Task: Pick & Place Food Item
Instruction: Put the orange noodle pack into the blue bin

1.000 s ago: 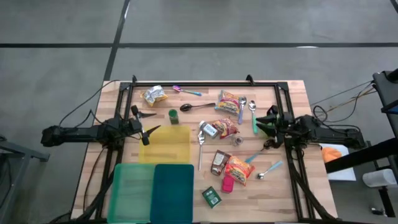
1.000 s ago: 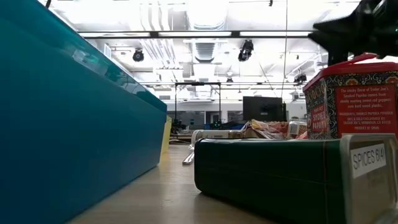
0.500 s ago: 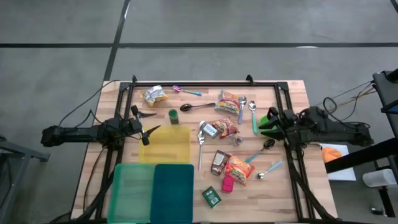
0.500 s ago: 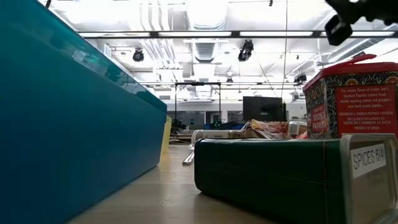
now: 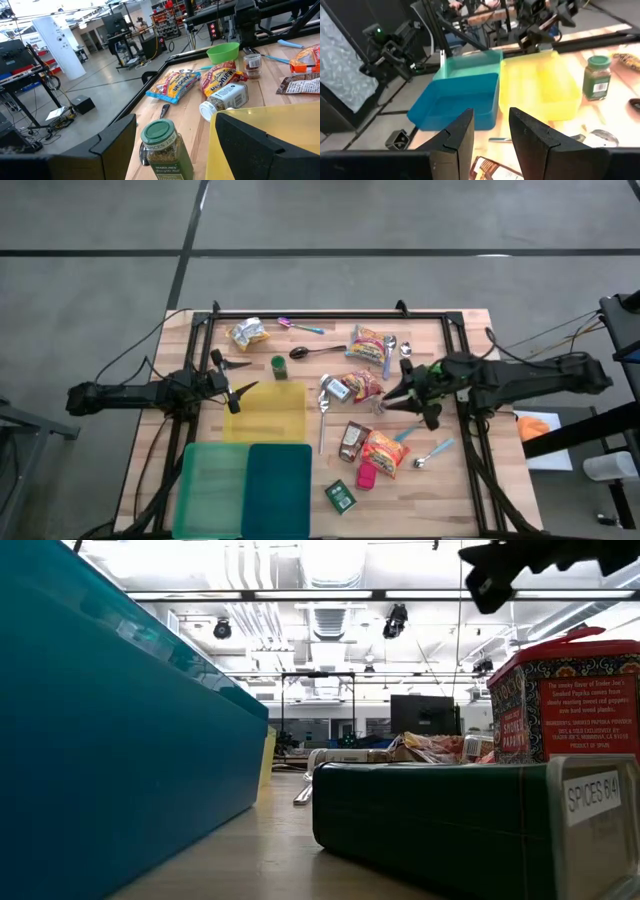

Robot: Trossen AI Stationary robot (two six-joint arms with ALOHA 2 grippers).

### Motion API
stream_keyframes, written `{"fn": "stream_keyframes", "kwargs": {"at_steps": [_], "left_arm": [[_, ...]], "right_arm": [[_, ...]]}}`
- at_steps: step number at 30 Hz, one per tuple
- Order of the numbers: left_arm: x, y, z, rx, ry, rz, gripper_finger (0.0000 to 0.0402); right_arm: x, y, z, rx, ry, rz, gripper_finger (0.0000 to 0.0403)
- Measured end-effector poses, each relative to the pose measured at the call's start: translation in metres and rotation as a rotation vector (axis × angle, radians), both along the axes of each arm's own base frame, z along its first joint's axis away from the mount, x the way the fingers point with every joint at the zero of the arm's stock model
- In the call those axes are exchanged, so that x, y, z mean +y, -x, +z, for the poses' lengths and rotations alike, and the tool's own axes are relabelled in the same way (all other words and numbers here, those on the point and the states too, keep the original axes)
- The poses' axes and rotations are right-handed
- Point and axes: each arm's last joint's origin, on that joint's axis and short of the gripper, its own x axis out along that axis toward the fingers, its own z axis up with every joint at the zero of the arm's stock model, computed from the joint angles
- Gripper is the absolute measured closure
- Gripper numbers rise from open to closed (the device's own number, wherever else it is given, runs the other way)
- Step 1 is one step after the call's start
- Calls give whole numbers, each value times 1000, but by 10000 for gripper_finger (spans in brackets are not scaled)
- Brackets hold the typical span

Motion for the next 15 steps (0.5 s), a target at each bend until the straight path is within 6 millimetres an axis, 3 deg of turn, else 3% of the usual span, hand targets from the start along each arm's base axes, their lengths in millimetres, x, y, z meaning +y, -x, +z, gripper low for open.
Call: {"fn": "stream_keyframes", "kwargs": {"at_steps": [8, 15], "left_arm": [[0, 0, 0, 0, 0, 0, 126], [0, 0, 0, 0, 0, 1, 126]], "right_arm": [[12, -5, -32, 91, 169, 125, 282], [27, 1, -37, 96, 173, 207, 282]]}}
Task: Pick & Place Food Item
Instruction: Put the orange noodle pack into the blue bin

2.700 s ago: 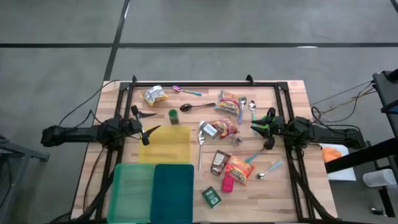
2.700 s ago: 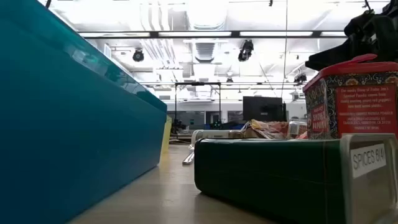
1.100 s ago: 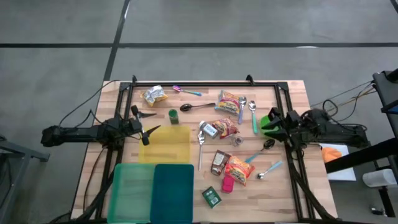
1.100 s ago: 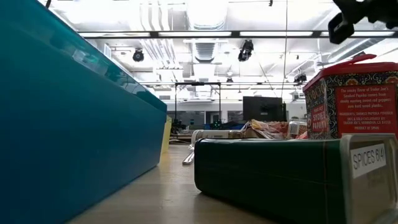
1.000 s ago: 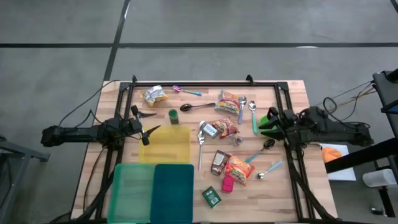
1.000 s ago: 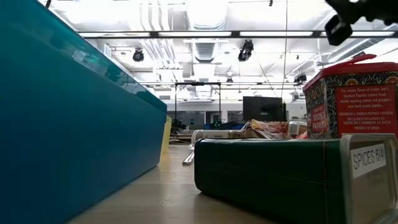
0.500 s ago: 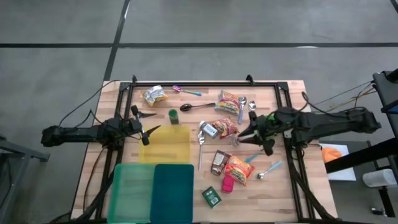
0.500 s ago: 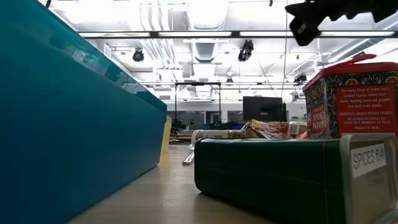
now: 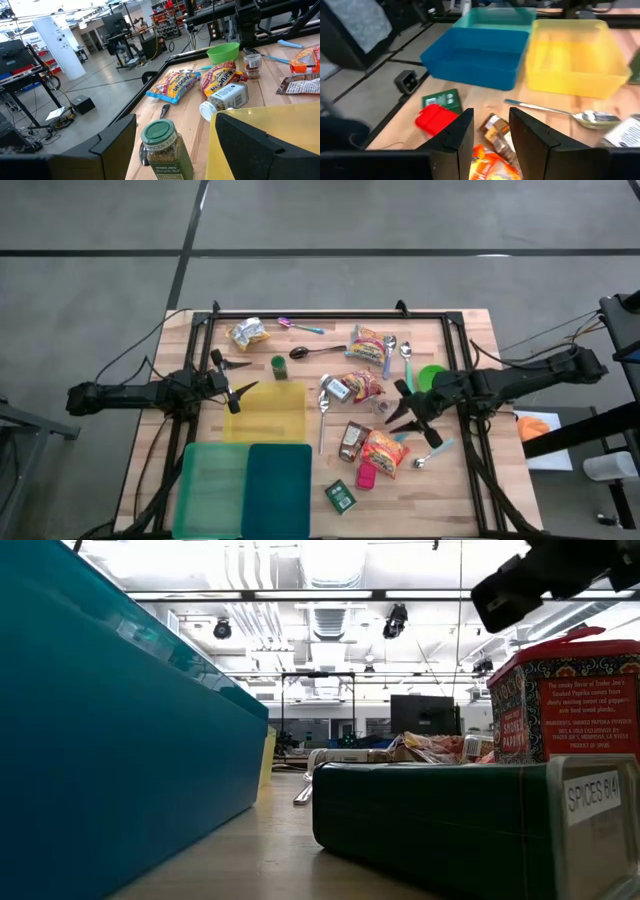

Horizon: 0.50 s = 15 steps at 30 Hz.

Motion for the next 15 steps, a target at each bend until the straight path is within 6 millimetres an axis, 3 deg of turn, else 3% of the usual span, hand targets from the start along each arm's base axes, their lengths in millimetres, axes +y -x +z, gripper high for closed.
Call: {"fn": "stream_keyframes", "kwargs": {"at_steps": [6, 12, 15], "left_arm": [[0, 0, 0, 1, 0, 0, 126], [0, 0, 0, 1, 0, -1, 126], [0, 0, 0, 1, 0, 0, 126]], "right_arm": [[12, 3, 0, 9, -5, 5, 282], [21, 1, -6, -5, 164, -203, 282], [24, -2, -8, 42, 169, -244, 282]]}}
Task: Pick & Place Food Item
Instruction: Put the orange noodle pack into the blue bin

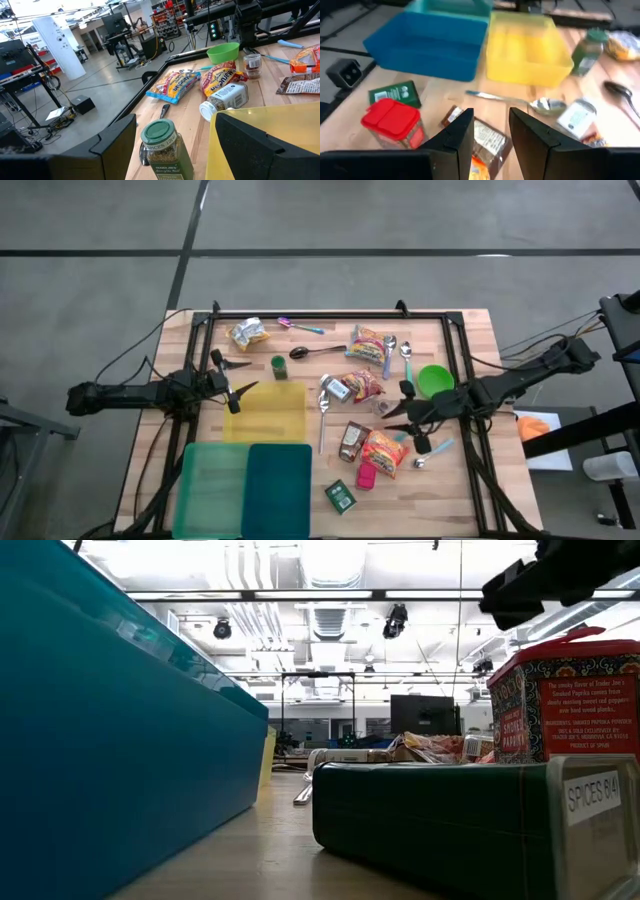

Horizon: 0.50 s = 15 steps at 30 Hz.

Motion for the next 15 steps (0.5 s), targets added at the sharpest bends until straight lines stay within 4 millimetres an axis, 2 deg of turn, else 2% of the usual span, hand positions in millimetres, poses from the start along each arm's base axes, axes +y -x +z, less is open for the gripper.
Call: {"fn": "stream_keyframes", "kwargs": {"at_steps": [8, 15], "left_arm": [[0, 0, 0, 0, 0, 0, 126], [0, 0, 0, 0, 0, 0, 126]], "right_arm": [[3, -14, 4, 268, 35, -133, 282], [12, -39, 8, 356, -11, -200, 282]]}}
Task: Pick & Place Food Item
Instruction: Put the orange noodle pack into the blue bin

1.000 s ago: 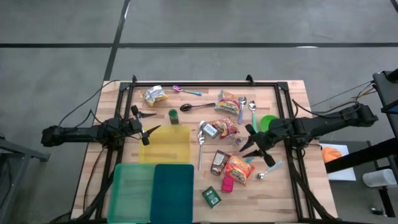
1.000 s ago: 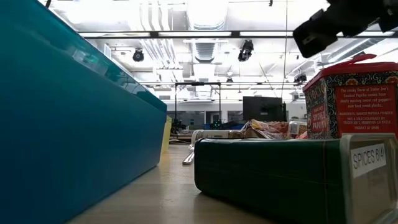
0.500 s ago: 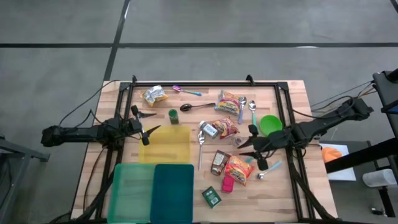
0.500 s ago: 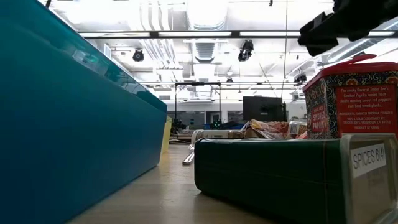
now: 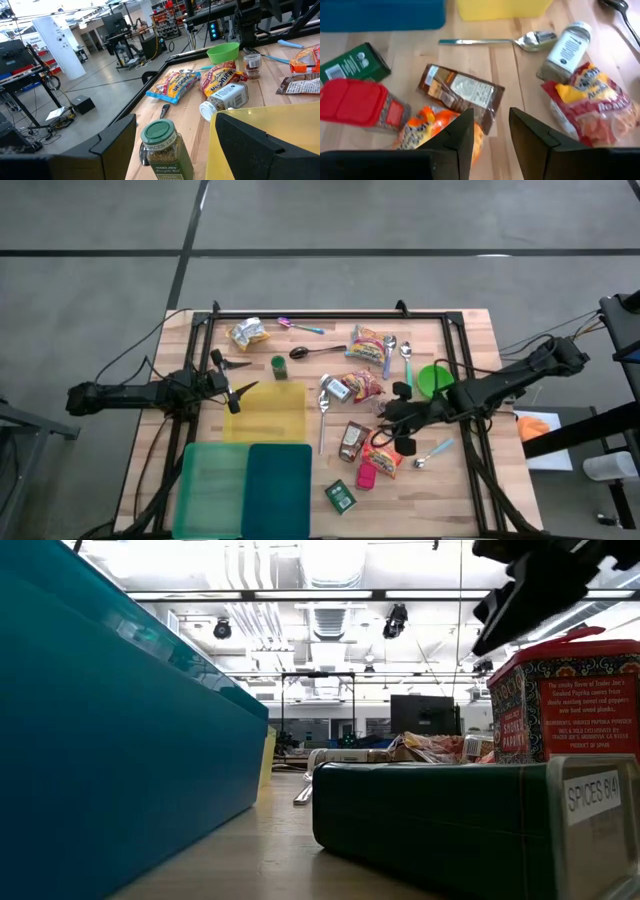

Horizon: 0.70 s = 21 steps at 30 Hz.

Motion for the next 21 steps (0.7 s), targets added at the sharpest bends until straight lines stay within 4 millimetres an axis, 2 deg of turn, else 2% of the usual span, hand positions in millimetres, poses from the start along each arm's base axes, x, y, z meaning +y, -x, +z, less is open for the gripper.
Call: {"fn": "stream_keyframes", "kwargs": {"at_steps": [4, 10, 16, 21], "left_arm": [[0, 0, 0, 0, 0, 0, 126], [0, 0, 0, 0, 0, 0, 126], [0, 0, 0, 1, 0, 0, 126], [0, 0, 0, 1, 0, 0, 126]], "right_arm": [[3, -8, 2, 29, 5, -6, 282], [7, -18, 6, 18, -101, -118, 282], [7, -18, 7, 17, -209, -237, 282], [5, -11, 2, 94, -282, -353, 279]]}}
